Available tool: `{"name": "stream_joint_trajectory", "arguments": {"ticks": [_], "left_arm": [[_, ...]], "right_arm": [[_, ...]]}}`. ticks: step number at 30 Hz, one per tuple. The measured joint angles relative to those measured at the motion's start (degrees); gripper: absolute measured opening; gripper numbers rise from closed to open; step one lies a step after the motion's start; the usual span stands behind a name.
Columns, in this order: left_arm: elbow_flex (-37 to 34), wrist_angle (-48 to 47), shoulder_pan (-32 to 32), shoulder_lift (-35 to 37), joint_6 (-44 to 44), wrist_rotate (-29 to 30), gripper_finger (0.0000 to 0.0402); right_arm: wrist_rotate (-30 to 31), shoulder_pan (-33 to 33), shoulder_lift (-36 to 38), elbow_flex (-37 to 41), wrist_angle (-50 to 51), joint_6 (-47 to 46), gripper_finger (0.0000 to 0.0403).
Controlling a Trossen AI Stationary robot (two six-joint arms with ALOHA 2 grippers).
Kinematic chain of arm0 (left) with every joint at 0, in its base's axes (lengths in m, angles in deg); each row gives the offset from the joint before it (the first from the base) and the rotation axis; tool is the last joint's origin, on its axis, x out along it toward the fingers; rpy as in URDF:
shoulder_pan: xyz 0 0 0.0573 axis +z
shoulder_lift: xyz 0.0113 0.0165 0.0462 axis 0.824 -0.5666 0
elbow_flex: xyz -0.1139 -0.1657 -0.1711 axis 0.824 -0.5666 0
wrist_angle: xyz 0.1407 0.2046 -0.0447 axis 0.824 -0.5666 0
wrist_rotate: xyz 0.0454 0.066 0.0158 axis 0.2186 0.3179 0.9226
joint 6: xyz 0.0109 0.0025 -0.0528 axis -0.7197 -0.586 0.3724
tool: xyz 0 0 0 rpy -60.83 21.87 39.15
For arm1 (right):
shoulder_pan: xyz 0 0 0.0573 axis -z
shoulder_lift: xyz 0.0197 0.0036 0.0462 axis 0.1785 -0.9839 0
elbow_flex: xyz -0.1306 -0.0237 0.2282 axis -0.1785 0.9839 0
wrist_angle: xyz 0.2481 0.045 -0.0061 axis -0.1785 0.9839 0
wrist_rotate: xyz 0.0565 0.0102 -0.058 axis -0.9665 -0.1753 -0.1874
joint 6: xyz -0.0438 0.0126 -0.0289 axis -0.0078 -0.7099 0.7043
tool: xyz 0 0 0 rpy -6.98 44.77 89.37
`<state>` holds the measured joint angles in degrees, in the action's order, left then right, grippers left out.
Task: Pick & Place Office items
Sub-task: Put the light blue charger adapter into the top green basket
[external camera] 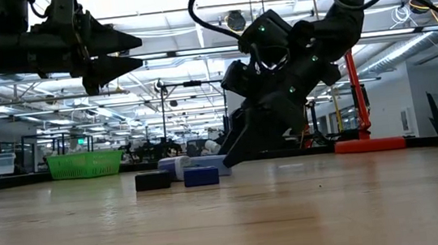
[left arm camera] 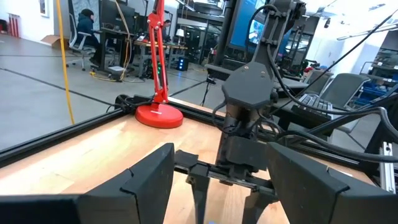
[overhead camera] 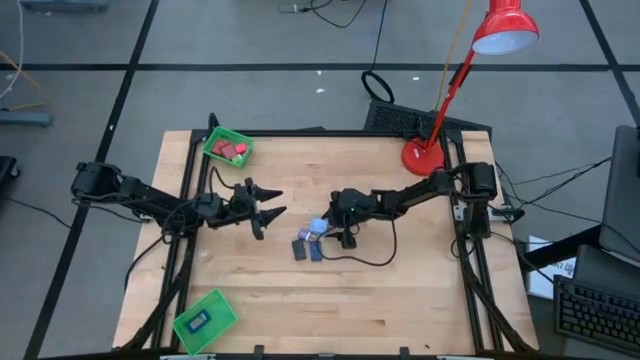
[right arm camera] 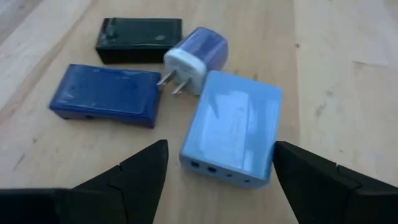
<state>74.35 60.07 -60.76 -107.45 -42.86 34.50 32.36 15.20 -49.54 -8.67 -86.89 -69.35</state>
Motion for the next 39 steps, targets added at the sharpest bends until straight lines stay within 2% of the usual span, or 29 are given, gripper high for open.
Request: {"name": "stream_joint_trajectory", "arguments": {"ticks": [8, 15, 20, 26, 29, 32, 35, 39], "left_arm": [[0.00, 0.07, 0.00, 0.00, -0.87, 0.02, 0.0255], [0.00, 0.11, 0.12, 0.00, -2.45, 0.07, 0.0255], [0.00, 0.13, 0.24, 0.00, -2.45, 0.09, 0.0255], [0.00, 0.17, 0.24, 0.00, -0.48, 0.15, 0.0255], [0.00, 0.20, 0.24, 0.00, 0.42, 0.16, 0.0255], [0.01, 0.06, 0.22, 0.01, 2.06, 0.09, 0.0255], [2.16, -5.91, -0.21, 0.01, 3.85, 0.13, 0.0255], [9.99, -24.16, -1.27, -0.62, 3.79, 0.47, 0.0255]], "right_arm": [[0.24, -0.19, 0.00, 0.00, -0.04, -1.97, 0.0220], [6.64, -0.16, 0.00, 0.00, 0.22, -4.34, 0.0183], [7.94, -0.14, 0.00, 0.00, 0.37, -5.42, 0.0174], [17.95, 0.05, 0.00, 0.02, 0.24, -7.19, 0.0177], [17.34, 0.03, 0.91, 0.04, 0.95, -7.09, 0.0177], [14.09, -0.03, 3.05, 0.04, 1.77, -6.98, 0.0174], [12.09, 0.00, 6.30, 0.09, 5.45, -6.94, 0.0174], [9.33, 0.03, 11.87, 0.29, 8.80, -6.94, 0.0178]]}}
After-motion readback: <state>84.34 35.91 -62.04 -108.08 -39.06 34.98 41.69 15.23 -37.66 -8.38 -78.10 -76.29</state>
